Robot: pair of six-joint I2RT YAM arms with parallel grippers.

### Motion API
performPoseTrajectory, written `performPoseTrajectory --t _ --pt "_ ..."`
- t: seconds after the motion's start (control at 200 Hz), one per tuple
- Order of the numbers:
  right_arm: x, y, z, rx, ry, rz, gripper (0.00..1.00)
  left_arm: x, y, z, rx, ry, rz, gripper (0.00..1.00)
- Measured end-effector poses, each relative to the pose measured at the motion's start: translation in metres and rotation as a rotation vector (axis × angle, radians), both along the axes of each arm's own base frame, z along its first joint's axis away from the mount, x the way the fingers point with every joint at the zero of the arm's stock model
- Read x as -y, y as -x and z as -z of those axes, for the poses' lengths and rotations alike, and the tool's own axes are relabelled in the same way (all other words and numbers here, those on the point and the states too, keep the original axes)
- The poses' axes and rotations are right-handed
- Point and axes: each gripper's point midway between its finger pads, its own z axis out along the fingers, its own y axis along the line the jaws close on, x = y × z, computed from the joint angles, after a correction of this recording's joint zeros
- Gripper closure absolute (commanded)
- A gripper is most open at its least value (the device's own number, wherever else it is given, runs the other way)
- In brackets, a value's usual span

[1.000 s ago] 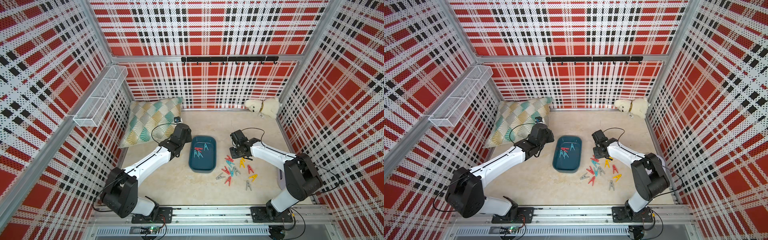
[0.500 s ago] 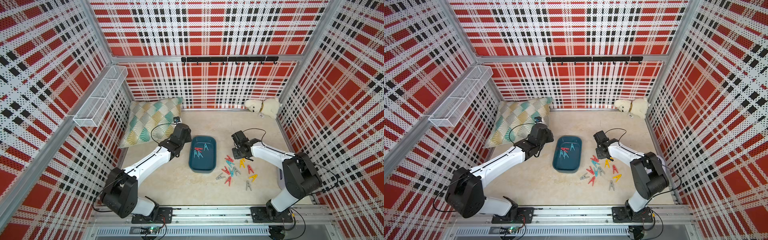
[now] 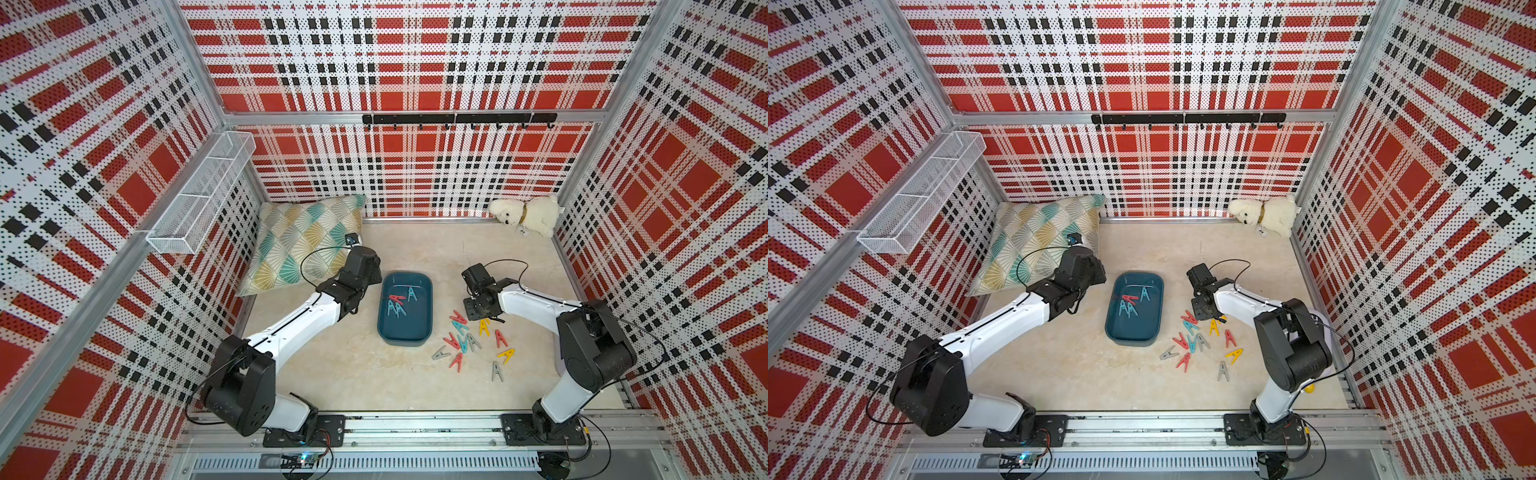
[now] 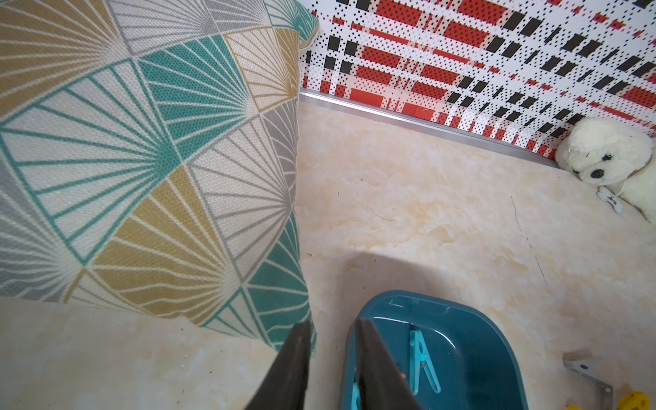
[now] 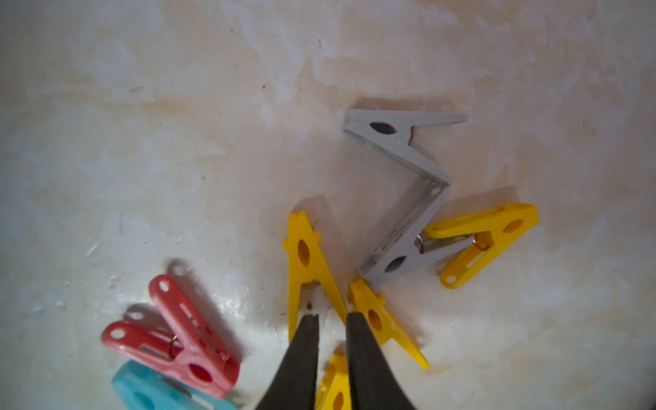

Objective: Put the clothespins into the storage box
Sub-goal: Pick up the clothespin from the center of the board.

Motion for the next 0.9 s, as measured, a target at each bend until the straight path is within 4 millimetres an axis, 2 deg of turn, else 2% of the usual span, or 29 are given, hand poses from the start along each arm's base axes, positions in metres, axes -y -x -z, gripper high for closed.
performPoseTrajectory --t 0.371,0.671,0.897 --pt "-0.002 -0.005 0.006 0.004 0.004 -0.008 0.82 0.000 0.000 0.000 0.001 0.001 0.000 0.71" --pt "-0.013 -0.012 0.005 0.011 -0.045 -0.025 0.82 0.000 0.000 0.000 0.000 0.000 0.000 0.71" --pt "-0.019 -0.015 0.001 0.015 -0.068 -0.034 0.78 0.000 0.000 0.000 0.001 0.001 0.000 0.71"
